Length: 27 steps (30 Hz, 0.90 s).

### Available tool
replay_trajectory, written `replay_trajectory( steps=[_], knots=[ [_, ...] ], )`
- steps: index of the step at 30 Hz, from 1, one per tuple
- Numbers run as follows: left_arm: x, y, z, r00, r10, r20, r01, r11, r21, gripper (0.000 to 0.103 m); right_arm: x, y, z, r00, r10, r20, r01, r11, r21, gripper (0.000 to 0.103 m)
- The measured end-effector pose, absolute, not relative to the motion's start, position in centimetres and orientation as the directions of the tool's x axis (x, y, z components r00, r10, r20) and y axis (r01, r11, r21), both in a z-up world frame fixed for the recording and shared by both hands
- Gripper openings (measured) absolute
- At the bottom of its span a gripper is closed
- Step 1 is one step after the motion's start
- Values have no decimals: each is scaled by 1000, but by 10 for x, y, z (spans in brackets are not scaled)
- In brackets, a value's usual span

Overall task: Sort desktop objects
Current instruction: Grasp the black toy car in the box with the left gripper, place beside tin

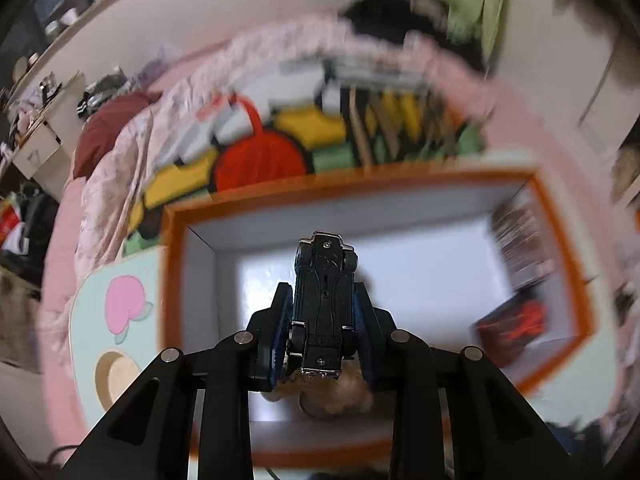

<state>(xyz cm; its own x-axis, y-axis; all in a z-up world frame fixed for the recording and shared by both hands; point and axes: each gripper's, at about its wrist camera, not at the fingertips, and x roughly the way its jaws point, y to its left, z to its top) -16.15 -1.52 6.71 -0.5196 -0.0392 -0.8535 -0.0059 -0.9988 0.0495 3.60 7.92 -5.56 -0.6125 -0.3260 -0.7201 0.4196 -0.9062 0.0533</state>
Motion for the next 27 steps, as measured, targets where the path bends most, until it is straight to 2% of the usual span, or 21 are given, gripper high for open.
replay_trajectory(
  steps=[2,4,6,10,15,16,18,20,25,27],
  knots=[
    [-136,-19,93,-591,33,-806,-26,-999,-22,31,37,79,-56,-613,-326,-720,419,-906,54,100],
    [-92,-24,118,-641,157,-751,-98,-988,-122,31,36,79,-55,-613,-327,-720,419,-906,54,100],
    [-56,-29,122,-650,215,-729,-142,-977,-162,31,38,78,-55,-613,-328,-719,419,-906,56,100],
    [-13,-29,97,-605,241,-759,-146,-970,-192,31,38,78,-55,-613,-327,-719,419,-906,55,100],
    [-15,-16,40,-532,187,-826,-94,-982,-162,31,38,78,-55,-613,-329,-719,419,-906,58,100],
    [-15,-13,39,-563,169,-809,-89,-986,-144,31,35,80,-54,-612,-330,-718,419,-906,60,100],
    [-14,-9,43,-652,73,-755,-46,-997,-57,36,36,79,-54,-613,-330,-717,419,-906,59,100],
    [-12,-6,48,-682,26,-731,-16,-1000,-21,58,36,79,-54,-613,-331,-717,419,-906,60,100],
    [20,-8,60,-730,87,-678,-83,-996,-38,81,38,77,-55,-614,-332,-716,419,-906,61,100],
    [35,-9,58,-725,71,-685,-91,-996,-7,83,38,79,-55,-614,-330,-717,419,-906,59,100]
  ],
)
